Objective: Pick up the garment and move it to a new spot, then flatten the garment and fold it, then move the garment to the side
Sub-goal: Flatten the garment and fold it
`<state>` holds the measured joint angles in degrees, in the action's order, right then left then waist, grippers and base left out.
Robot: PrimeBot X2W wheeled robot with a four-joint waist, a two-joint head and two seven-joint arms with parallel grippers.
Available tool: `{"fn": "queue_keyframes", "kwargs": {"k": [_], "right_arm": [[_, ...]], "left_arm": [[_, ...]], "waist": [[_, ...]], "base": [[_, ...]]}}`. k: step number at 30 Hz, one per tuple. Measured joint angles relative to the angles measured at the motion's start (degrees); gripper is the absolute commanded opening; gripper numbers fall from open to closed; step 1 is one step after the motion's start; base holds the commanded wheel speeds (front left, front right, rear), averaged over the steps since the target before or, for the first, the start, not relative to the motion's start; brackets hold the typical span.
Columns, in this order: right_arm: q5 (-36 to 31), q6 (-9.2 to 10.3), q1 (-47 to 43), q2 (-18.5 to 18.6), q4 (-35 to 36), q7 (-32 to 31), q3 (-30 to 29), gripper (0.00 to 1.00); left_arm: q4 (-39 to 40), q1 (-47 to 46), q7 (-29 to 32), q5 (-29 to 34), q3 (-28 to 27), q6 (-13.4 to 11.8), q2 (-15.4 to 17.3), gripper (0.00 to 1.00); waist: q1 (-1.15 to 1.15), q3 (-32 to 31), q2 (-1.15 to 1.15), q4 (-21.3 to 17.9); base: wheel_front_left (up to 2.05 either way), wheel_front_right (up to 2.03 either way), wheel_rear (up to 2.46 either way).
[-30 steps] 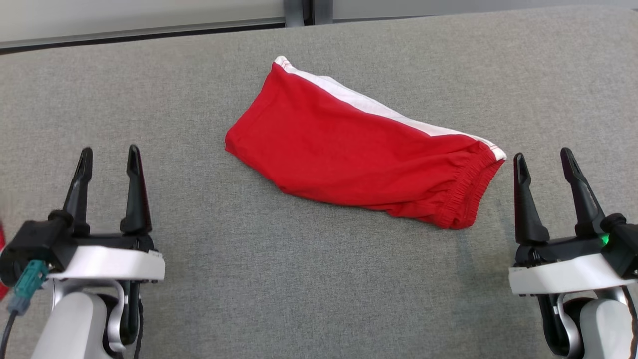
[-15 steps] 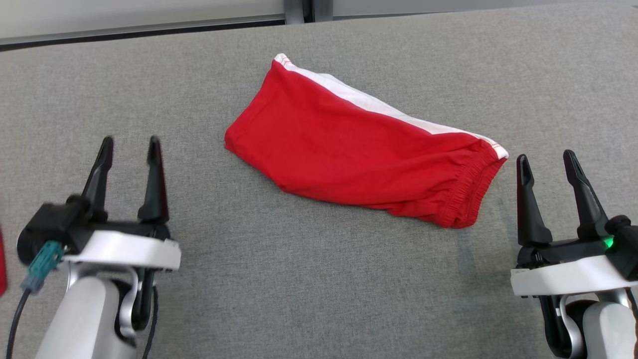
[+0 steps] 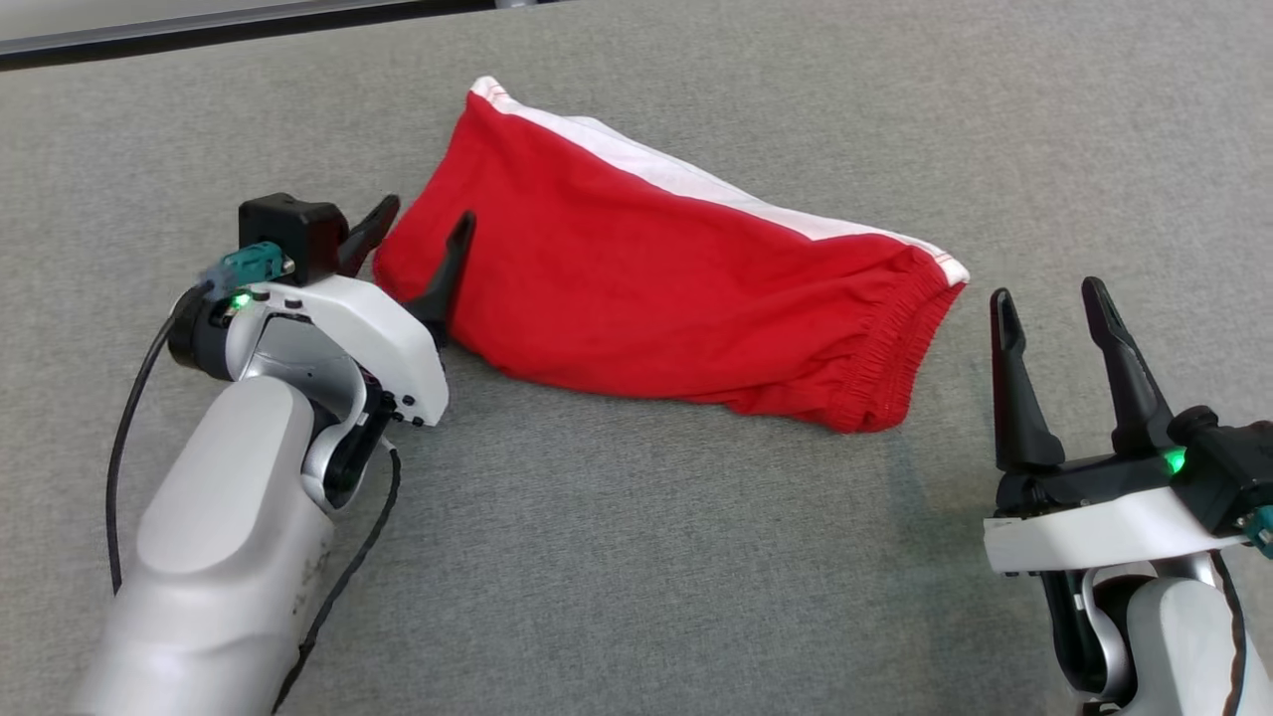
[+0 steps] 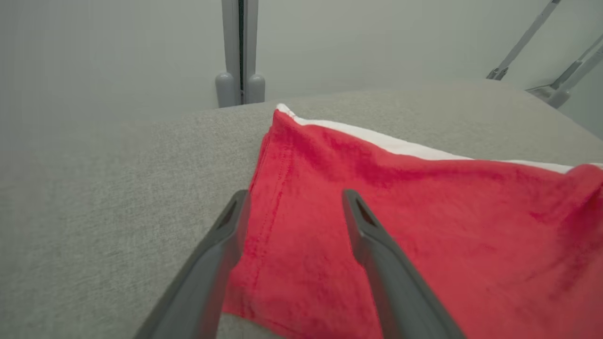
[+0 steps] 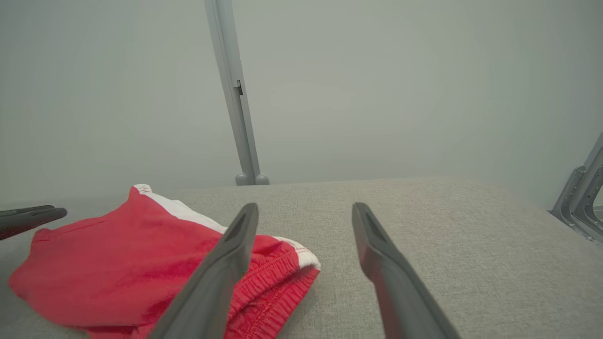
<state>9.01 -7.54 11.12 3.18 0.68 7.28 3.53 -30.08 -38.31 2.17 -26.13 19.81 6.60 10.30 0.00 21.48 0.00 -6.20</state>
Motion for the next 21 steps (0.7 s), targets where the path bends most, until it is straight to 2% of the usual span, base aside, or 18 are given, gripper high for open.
{"fn": "queue_keyframes", "kwargs": {"k": [3,9,10,11,12,13,21], "right_arm": [[0.54,0.0,0.08,-0.14,-1.33,0.37,0.43,1.0],[1.13,0.0,0.03,-0.22,-2.34,0.81,0.27,1.0],[1.31,0.0,0.03,-0.23,-2.42,0.82,0.19,1.0],[1.51,0.0,0.03,-0.23,-2.56,0.82,0.14,1.0],[1.57,0.0,0.03,-0.23,-2.64,0.82,0.13,1.0],[1.59,0.0,0.03,-0.25,-2.67,0.81,0.15,1.0],[2.78,0.0,0.02,-0.3,-2.61,0.88,-0.2,1.0]], "left_arm": [[-8.49,-3.33,4.97,-1.43,1.76,0.41,0.38,1.0],[-15.93,-6.79,11.58,-2.76,3.19,0.6,0.64,0.99],[-16.41,-7.16,12.13,-2.71,3.57,0.65,0.67,0.84],[-16.88,-7.47,12.77,-2.78,3.8,0.65,0.6,0.49],[-17.13,-7.71,13.25,-2.93,4.1,0.65,0.52,0.27],[-17.46,-7.86,13.8,-2.93,4.63,0.65,0.53,0.0],[-18.38,-7.76,12.7,-3.23,6.15,0.66,0.03,0.0]], "waist": [[0.0,0.43,0.0,-1.43],[0.0,0.18,0.0,-2.02],[0.0,0.14,0.0,-2.01],[0.0,0.05,0.0,-1.98],[0.0,-0.04,0.0,-1.94],[0.0,-0.11,0.0,-1.91],[0.0,-0.25,0.0,-1.45]], "base": [[0.0,0.0,0.0],[0.0,0.0,0.0],[0.0,0.0,0.0],[0.0,0.0,0.0],[0.0,0.0,0.0],[0.0,0.0,0.0],[0.0,0.0,0.0]]}}
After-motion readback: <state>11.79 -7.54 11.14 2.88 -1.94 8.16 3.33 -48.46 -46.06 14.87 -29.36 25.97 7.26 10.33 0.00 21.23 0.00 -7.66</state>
